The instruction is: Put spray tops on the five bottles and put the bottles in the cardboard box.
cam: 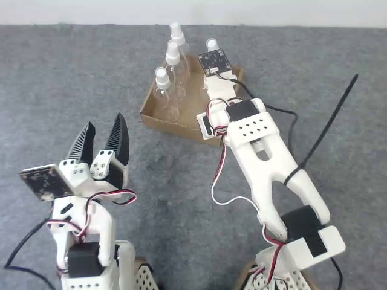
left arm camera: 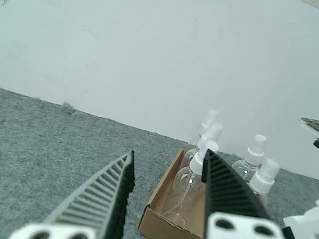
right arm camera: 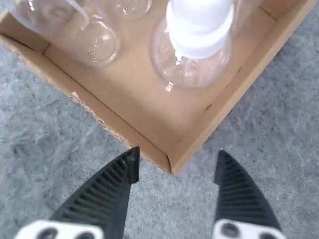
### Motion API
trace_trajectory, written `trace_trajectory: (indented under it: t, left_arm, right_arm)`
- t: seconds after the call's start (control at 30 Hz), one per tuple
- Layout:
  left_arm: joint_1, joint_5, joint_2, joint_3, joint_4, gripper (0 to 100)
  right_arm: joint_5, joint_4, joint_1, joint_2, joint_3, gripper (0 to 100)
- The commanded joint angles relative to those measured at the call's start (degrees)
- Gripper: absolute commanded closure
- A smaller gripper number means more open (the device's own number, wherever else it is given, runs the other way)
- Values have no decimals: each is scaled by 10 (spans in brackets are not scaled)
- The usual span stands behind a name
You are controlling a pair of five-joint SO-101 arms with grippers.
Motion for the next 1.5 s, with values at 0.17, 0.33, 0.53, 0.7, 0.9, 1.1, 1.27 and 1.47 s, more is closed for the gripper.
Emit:
trace_trajectory:
  t: [0.17, 0.33, 0.53, 0.7, 0.9, 1.1, 1.27, 1.47]
  left_arm:
    - [-1, 4, -8, -6, -18, 789]
    - [-1, 4, -8, -6, -18, 789]
    - [-1, 4, -8, -6, -18, 789]
    - [-1, 4, -8, -6, -18, 790]
    - [-1, 6, -8, -6, -18, 812]
    - [15, 4, -9, -9, -19, 889]
    - [24, 3, -9, -9, -18, 914]
    - [29, -22, -9, -10, -19, 965]
  right_arm:
    - [-4, 2, -7, -47, -36, 943]
    - [-4, 7, -8, -48, -36, 954]
    - [-7, 34, -8, -51, -40, 957]
    - [-8, 49, -7, -111, -25, 991]
    - [-8, 46, -8, -212, 33, 991]
    - [-6, 46, -8, -315, 76, 991]
    - [-5, 46, -8, -382, 103, 991]
    - [-8, 46, -8, -466, 137, 991]
